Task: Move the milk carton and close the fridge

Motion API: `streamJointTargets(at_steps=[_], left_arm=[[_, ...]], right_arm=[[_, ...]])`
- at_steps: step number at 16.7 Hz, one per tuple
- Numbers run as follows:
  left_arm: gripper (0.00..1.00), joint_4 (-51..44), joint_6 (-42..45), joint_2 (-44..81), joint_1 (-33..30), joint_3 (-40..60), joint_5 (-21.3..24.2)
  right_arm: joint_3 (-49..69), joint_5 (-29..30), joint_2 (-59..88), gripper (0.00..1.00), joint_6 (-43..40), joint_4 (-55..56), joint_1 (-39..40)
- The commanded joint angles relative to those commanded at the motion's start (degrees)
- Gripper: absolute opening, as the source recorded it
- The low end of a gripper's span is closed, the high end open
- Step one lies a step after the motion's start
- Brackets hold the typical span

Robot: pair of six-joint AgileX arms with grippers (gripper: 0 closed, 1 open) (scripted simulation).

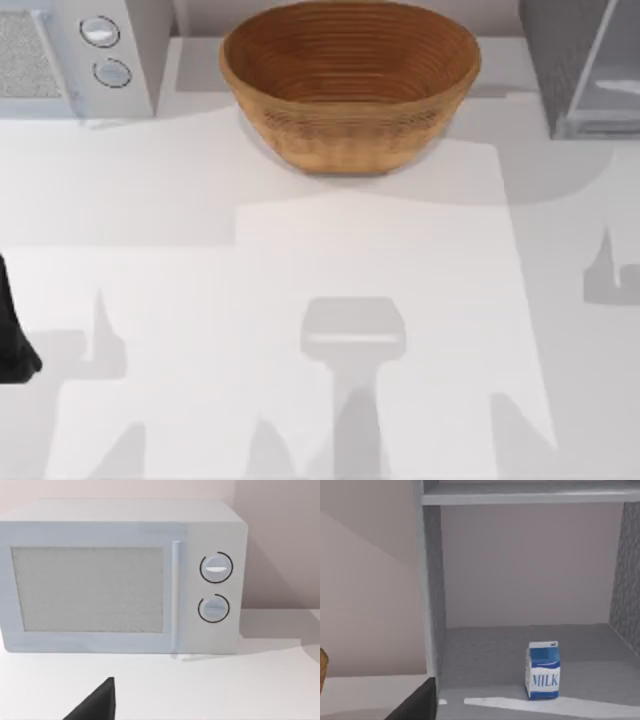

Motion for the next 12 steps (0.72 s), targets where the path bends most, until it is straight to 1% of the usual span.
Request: streamJointTargets(at_steps=[3, 6, 8, 12], left_arm=[[1.00, 0.0, 0.0, 0.0, 0.0, 0.0, 0.0], [1.00, 0.0, 0.0, 0.0, 0.0, 0.0, 0.0], [1.00, 0.0, 0.0, 0.0, 0.0, 0.0, 0.0], [1.00, 0.0, 0.0, 0.0, 0.0, 0.0, 0.0]], right_arm=[[-8.2, 0.7, -14.3, 1.00, -0.5, -5.8, 1.8], [-14.5, 1.1, -23.7, 1.00, -1.0, -10.0, 3.4], [-17.0, 1.2, -27.0, 1.00, -1.1, -11.7, 4.0], [-17.5, 1.2, -27.7, 1.00, -1.2, -12.1, 4.2]])
